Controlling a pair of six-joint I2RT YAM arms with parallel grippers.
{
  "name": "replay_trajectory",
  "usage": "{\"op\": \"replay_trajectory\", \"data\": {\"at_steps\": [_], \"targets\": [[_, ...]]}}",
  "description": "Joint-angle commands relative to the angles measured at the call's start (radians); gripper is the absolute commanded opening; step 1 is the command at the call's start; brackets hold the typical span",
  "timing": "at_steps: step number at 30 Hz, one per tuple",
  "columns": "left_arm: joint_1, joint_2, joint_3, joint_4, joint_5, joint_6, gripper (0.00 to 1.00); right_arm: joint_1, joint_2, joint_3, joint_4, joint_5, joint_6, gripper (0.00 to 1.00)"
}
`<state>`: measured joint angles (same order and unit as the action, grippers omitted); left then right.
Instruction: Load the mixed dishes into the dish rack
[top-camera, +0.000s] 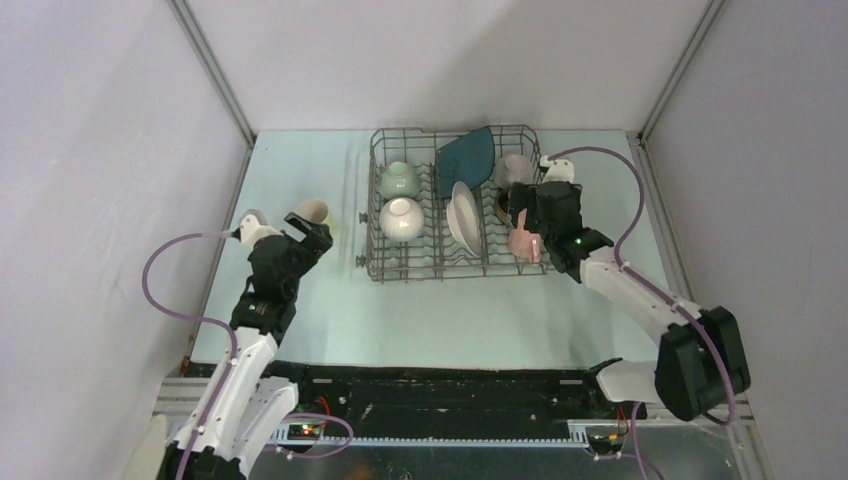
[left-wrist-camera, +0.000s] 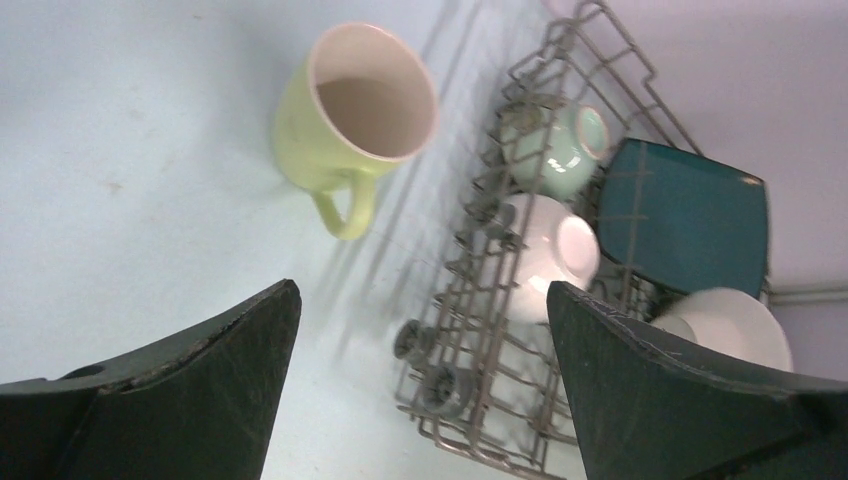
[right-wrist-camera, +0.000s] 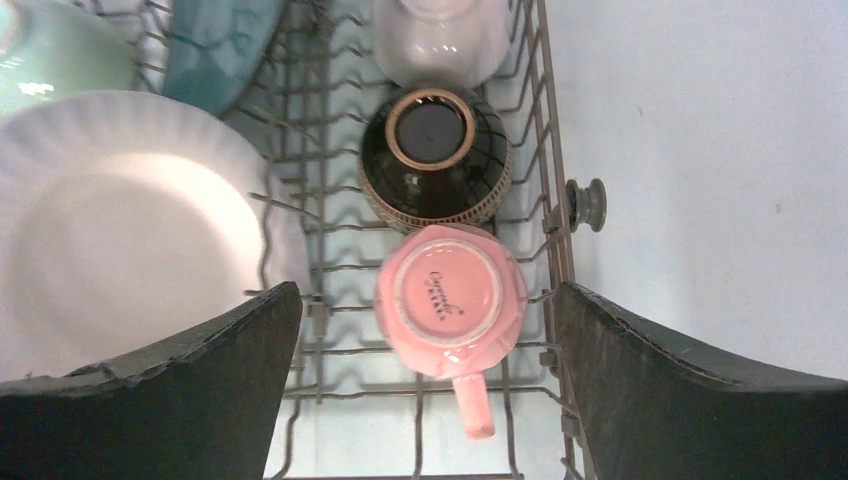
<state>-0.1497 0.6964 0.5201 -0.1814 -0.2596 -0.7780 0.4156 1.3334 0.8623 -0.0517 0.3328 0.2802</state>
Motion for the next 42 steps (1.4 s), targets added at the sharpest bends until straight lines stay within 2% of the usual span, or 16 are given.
{"op": "replay_trajectory", "data": {"at_steps": [1, 6, 15, 20, 27, 32, 34, 36, 37, 38, 39, 41, 42], "targets": [[0.084, 0.051, 0.038, 0.029, -0.024, 0.002, 1.00, 0.058, -0.109, 0.015, -0.026, 0.056, -0.010, 0.99], [0.135, 0.161, 0.068, 0.082, 0.000, 0.000, 1.00, 0.116, -0.188, 0.015, -0.050, 0.072, -0.015, 0.99], [0.139, 0.454, 0.284, -0.044, -0.108, -0.046, 0.95, 0.154, -0.242, 0.015, -0.085, 0.087, -0.005, 1.00], [0.142, 0.583, 0.402, -0.176, -0.153, -0.077, 0.89, 0.156, -0.255, 0.015, -0.105, 0.081, -0.006, 1.00], [0.144, 0.699, 0.446, -0.163, -0.117, -0.070, 0.84, 0.159, -0.262, 0.015, -0.117, 0.060, -0.009, 1.00], [0.145, 0.795, 0.488, -0.194, -0.132, -0.068, 0.75, 0.160, -0.304, 0.015, -0.128, 0.050, -0.015, 1.00], [0.145, 0.821, 0.494, -0.202, -0.125, -0.078, 0.67, 0.160, -0.323, 0.015, -0.134, 0.051, -0.015, 0.99], [0.145, 0.832, 0.491, -0.200, -0.119, -0.080, 0.52, 0.159, -0.339, 0.015, -0.141, 0.048, -0.017, 1.00], [0.145, 0.830, 0.489, -0.200, -0.120, -0.080, 0.37, 0.159, -0.350, 0.015, -0.147, 0.041, -0.017, 0.99], [0.145, 0.814, 0.481, -0.200, -0.124, -0.078, 0.28, 0.158, -0.355, 0.015, -0.151, 0.038, -0.020, 1.00], [0.145, 0.787, 0.477, -0.201, -0.136, -0.077, 0.09, 0.159, -0.367, 0.015, -0.156, 0.023, -0.023, 0.99], [0.145, 0.723, 0.458, -0.201, -0.148, -0.082, 0.01, 0.159, -0.387, 0.015, -0.162, -0.015, -0.035, 1.00], [0.145, 0.699, 0.440, -0.199, -0.149, -0.082, 0.01, 0.159, -0.393, 0.015, -0.163, -0.051, -0.039, 1.00]]}}
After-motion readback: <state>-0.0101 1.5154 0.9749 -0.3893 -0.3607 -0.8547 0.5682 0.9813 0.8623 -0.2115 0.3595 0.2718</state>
